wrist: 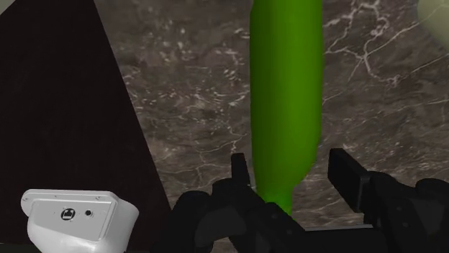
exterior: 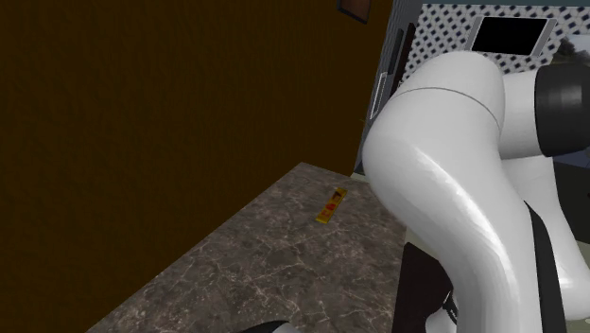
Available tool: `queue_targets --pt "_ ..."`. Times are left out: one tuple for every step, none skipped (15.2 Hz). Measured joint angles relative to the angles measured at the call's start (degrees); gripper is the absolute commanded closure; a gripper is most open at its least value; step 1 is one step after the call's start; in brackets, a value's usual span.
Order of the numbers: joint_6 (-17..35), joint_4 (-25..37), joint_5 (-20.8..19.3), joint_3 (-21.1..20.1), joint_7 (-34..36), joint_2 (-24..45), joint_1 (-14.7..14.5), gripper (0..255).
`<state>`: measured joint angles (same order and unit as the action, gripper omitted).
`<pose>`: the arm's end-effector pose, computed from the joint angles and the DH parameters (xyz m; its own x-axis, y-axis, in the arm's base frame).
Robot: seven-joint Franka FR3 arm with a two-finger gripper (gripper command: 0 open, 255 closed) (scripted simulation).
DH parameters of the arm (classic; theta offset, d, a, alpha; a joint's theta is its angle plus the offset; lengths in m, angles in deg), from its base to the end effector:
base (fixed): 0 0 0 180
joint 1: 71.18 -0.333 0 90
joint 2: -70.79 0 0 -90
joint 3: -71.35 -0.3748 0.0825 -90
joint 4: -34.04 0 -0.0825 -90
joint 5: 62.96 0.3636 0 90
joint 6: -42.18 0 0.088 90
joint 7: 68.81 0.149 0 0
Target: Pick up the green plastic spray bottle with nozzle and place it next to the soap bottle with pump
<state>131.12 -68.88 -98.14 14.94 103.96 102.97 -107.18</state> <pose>0.1223 0.5556 0.3428 0.3199 -0.8060 0.4980 -0.9268 -0.3754 -0.0121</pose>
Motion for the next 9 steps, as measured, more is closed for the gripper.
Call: queue_targets --pt "0.0 0.0 0.0 0.0 0.0 0.1 0.0 0" --pt "0.1 -0.1 0.0 0.0 0.0 0.1 0.0 0" --pt "0.1 -0.1 0.0 0.0 0.0 0.1 0.0 0" --pt "0.1 -0.1 0.0 0.0 0.0 0.1 0.0 0" --pt "0.1 -0.1 0.0 0.0 0.0 0.1 0.0 0" --pt "-0.8 1.0 0.2 0.0 0.0 0.3 -0.6 0" --pt "-2.4 3.0 0.4 0.0 -0.1 0.5 -1.6 0" --pt "-4.1 5.1 0.6 0.0 -0.4 0.8 -2.6 0" --pt "-5.3 6.6 0.7 0.0 -0.6 0.9 -3.2 0"
